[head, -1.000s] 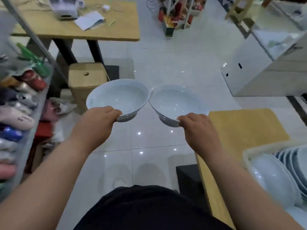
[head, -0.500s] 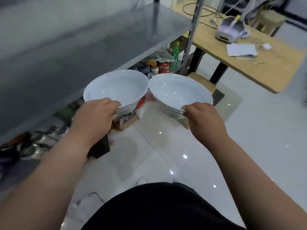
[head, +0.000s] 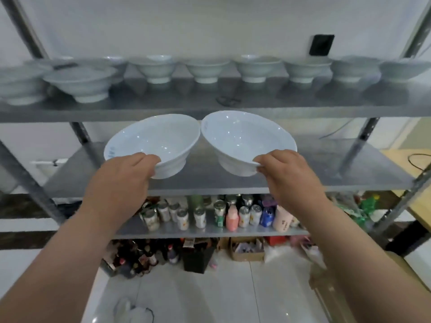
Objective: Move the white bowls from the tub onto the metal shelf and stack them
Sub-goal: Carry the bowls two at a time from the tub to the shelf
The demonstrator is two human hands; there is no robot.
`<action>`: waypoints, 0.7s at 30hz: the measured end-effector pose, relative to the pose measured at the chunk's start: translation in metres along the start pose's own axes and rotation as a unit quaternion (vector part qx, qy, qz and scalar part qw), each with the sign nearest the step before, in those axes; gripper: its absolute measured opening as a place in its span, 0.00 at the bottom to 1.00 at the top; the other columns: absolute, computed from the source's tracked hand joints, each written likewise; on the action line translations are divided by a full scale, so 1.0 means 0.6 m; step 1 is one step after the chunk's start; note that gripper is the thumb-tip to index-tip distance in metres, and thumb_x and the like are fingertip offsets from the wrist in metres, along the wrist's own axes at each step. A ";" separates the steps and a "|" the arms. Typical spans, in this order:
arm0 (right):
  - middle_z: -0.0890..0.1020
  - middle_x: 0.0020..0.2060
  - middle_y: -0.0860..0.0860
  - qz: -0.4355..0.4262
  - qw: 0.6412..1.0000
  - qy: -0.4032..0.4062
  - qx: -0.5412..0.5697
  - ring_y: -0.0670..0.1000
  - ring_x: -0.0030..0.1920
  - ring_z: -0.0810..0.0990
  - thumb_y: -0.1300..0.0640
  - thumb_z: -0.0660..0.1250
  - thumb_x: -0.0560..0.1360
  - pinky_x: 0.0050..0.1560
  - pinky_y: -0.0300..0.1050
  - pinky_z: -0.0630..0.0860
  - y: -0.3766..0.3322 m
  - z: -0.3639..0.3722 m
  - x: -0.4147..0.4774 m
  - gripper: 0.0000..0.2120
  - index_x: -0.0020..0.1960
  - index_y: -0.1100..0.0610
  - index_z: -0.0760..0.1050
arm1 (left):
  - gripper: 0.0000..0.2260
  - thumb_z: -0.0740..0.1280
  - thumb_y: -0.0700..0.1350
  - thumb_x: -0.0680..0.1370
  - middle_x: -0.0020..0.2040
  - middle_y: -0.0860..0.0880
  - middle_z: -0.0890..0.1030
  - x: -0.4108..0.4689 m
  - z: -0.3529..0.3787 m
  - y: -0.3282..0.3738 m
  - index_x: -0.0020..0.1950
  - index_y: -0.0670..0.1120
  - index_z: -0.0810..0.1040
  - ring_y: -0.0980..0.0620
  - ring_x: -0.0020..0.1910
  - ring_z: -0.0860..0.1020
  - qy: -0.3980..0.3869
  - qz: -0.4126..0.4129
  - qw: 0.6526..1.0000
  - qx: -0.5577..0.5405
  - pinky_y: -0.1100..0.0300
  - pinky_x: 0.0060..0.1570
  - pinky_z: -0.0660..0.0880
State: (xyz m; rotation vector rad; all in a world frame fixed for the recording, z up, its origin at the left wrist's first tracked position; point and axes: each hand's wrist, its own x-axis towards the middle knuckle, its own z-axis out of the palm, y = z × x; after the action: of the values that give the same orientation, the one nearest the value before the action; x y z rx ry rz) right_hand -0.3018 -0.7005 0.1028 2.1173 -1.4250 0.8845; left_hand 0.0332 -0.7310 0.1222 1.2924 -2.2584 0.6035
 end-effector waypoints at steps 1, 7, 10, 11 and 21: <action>0.82 0.40 0.54 -0.012 1.000 0.009 0.009 0.60 0.39 0.78 0.70 0.76 0.66 0.43 0.48 0.73 -0.006 0.002 0.025 0.14 0.50 0.59 0.81 | 0.09 0.67 0.33 0.72 0.38 0.47 0.80 0.004 -0.012 -0.015 0.50 0.43 0.79 0.41 0.32 0.77 0.002 -0.005 1.000 0.011 0.56 0.30 0.68; 0.82 0.41 0.54 -0.055 0.997 0.028 0.050 0.62 0.39 0.79 0.67 0.73 0.71 0.44 0.51 0.76 -0.031 0.040 0.174 0.10 0.52 0.59 0.80 | 0.10 0.67 0.34 0.72 0.38 0.50 0.80 0.043 -0.035 -0.112 0.50 0.46 0.78 0.44 0.32 0.77 0.018 -0.039 0.998 0.047 0.56 0.31 0.67; 0.82 0.40 0.53 -0.049 0.998 0.030 0.034 0.61 0.40 0.80 0.66 0.73 0.71 0.44 0.49 0.75 -0.039 0.059 0.235 0.10 0.51 0.58 0.81 | 0.12 0.71 0.33 0.70 0.38 0.51 0.79 0.074 -0.023 -0.160 0.49 0.47 0.78 0.44 0.32 0.76 0.027 -0.044 0.998 0.046 0.57 0.32 0.64; 0.82 0.40 0.52 -0.041 0.998 0.031 0.026 0.61 0.40 0.80 0.67 0.74 0.71 0.43 0.48 0.74 -0.038 0.065 0.251 0.10 0.50 0.58 0.81 | 0.13 0.72 0.33 0.69 0.37 0.52 0.79 0.088 -0.018 -0.173 0.48 0.47 0.78 0.45 0.31 0.76 0.034 -0.040 0.998 0.043 0.58 0.32 0.62; 0.80 0.35 0.55 0.024 0.997 0.000 -0.078 0.62 0.36 0.77 0.67 0.73 0.70 0.37 0.51 0.75 0.005 0.138 0.355 0.06 0.46 0.60 0.80 | 0.15 0.71 0.32 0.64 0.33 0.52 0.76 0.226 0.078 -0.273 0.45 0.47 0.78 0.46 0.29 0.75 0.068 0.035 0.997 -0.008 0.58 0.32 0.60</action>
State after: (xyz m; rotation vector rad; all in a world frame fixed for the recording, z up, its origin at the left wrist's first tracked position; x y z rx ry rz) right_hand -0.2258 -0.8947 0.1970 1.9767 -1.4989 0.7639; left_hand 0.1076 -0.9246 0.1884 1.1323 -2.2000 0.6757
